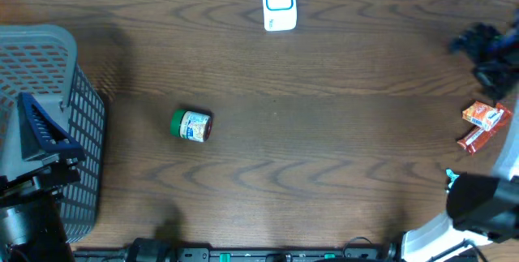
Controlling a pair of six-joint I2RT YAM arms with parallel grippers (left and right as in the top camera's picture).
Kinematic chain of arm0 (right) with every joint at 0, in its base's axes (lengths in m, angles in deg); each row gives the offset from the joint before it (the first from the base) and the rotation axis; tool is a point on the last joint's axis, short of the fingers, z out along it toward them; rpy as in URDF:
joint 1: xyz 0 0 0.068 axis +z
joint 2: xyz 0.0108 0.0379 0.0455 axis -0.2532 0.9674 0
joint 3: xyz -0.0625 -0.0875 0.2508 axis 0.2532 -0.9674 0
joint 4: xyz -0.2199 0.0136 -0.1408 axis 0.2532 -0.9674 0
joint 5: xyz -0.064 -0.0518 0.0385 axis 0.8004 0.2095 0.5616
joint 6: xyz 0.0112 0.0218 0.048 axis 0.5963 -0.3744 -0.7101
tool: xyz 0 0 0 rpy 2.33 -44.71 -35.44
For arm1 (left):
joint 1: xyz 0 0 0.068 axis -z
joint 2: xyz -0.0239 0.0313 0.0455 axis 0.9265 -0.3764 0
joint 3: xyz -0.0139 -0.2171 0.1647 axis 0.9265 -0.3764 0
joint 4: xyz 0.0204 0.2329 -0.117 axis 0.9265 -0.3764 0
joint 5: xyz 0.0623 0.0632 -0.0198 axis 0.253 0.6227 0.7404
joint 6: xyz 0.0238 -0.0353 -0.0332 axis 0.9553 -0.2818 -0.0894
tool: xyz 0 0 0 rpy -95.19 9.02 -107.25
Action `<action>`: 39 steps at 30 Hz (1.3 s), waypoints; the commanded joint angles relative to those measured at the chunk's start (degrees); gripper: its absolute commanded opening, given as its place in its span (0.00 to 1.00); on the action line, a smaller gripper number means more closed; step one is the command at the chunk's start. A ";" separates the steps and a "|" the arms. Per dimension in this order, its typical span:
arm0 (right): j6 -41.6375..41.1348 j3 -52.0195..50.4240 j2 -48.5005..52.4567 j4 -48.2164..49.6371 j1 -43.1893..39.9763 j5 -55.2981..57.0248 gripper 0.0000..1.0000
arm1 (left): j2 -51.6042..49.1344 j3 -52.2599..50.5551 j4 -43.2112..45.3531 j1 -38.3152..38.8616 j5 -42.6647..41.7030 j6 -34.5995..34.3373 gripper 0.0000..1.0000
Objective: Scan the item barcode
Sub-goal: 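Reach the right gripper over to the green-lidded jar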
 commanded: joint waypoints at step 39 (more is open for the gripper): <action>57.86 0.24 28.87 32.85 70.25 4.35 0.99 | 0.57 -0.15 0.17 -0.28 0.33 -0.74 0.85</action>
